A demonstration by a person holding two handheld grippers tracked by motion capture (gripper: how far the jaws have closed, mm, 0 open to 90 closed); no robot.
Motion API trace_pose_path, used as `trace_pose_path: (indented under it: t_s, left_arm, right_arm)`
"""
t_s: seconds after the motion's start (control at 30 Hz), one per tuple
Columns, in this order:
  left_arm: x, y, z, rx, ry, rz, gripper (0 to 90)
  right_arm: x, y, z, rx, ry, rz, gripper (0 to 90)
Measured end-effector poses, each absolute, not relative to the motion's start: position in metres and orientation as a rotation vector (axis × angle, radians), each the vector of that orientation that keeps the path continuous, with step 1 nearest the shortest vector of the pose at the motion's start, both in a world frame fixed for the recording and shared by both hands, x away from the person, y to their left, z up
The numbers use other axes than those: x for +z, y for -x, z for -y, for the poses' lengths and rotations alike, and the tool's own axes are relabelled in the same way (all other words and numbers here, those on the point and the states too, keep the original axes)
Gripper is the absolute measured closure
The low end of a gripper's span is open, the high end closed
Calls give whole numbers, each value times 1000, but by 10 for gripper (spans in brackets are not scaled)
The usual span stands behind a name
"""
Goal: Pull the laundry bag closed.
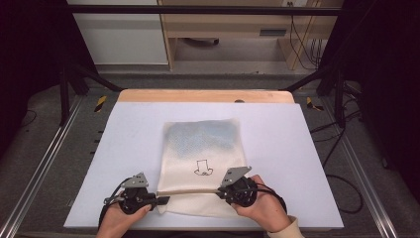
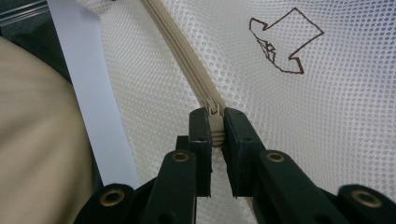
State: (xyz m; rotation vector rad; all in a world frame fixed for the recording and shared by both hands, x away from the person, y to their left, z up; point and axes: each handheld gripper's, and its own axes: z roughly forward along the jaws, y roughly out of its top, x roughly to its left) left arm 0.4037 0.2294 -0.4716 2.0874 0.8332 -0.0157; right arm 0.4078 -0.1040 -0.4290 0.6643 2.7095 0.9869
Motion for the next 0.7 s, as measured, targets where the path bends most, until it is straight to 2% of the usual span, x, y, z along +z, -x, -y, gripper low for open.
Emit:
trace_pose_path:
  t_s: [0.7]
  left_arm:
    - [-468, -405, -234, 6, -2079, -835, 826]
  right_arm:
    - [-427, -409, 111, 975, -686, -2696, 822]
